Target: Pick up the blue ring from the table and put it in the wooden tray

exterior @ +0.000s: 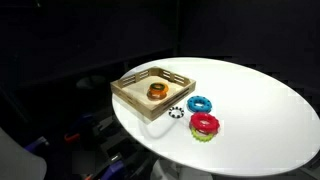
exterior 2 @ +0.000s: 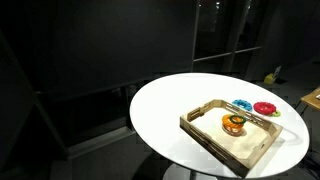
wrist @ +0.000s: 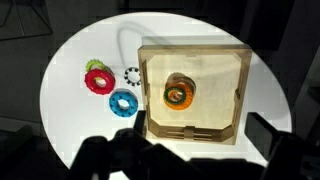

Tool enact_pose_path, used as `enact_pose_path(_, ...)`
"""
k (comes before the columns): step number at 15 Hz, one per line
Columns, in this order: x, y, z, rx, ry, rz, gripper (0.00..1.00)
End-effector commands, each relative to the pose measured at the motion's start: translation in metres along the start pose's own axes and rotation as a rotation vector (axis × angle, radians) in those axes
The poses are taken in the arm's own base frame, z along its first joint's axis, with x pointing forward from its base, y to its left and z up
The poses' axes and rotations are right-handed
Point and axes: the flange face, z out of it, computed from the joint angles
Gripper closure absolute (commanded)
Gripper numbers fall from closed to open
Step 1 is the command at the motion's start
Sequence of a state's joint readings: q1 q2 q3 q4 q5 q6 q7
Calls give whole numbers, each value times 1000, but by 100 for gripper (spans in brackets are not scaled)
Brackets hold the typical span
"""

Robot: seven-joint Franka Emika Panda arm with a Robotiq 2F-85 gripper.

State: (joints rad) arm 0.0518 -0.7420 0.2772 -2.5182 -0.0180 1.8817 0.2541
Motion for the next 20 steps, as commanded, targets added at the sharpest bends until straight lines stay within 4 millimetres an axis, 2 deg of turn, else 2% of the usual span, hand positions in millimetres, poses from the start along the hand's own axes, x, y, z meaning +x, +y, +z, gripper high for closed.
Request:
enact_pose_path(1,0,0,-1,0,0,0,0)
enact_pose_path(6,0,0,-1,0,1,0,0)
enact_pose_path(9,12,10,-11,6,15,33,0)
enact_pose_path(15,48,56,-12,69,9,177,0)
enact_pose_path(20,76,94,15,140,-5,240,0)
